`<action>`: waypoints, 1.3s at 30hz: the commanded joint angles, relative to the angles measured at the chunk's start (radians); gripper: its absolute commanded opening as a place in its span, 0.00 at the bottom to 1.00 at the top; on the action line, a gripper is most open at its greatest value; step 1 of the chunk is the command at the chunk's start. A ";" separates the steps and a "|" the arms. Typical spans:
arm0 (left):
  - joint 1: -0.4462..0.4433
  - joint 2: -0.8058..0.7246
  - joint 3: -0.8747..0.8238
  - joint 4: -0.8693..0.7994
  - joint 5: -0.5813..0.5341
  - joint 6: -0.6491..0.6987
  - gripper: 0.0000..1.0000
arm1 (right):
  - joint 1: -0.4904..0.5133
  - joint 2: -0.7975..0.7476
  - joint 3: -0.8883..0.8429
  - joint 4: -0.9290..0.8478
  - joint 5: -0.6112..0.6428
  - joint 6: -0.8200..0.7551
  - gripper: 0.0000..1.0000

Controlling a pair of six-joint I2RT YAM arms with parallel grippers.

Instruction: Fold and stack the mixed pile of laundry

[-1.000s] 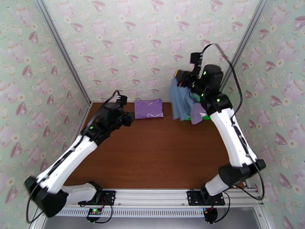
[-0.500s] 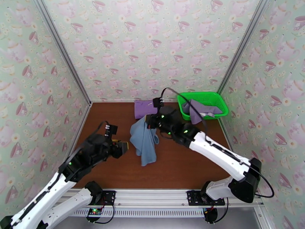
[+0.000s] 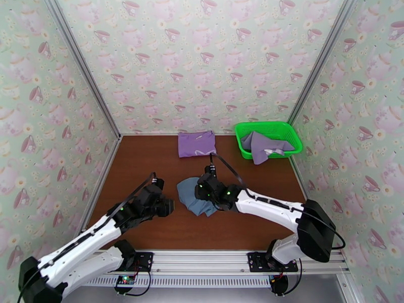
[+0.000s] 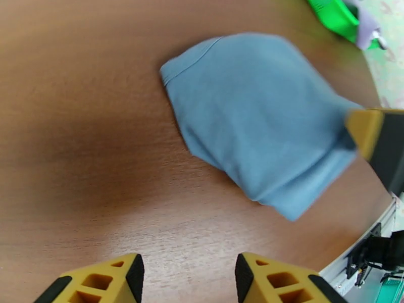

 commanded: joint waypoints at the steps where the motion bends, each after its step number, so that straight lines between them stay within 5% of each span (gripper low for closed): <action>1: -0.003 0.068 0.008 0.080 -0.037 -0.025 0.54 | -0.039 -0.076 0.055 -0.119 -0.031 -0.094 0.79; 10: 0.025 0.304 0.065 0.257 -0.066 -0.023 0.51 | -0.329 -0.037 0.053 -0.112 -0.256 -0.220 0.58; 18: 0.074 0.390 0.156 0.303 -0.032 0.037 0.51 | -0.415 0.103 -0.107 0.215 -0.430 -0.046 0.75; 26: 0.221 0.452 0.270 0.349 0.121 0.138 0.56 | -0.426 0.178 -0.212 0.501 -0.457 0.191 0.73; 35: 0.280 0.904 0.690 0.289 0.338 0.326 0.59 | -0.425 0.249 -0.278 0.620 -0.540 0.273 0.51; 39: 0.277 1.055 0.819 0.226 0.382 0.392 0.59 | -0.425 0.215 -0.303 0.608 -0.529 0.271 0.26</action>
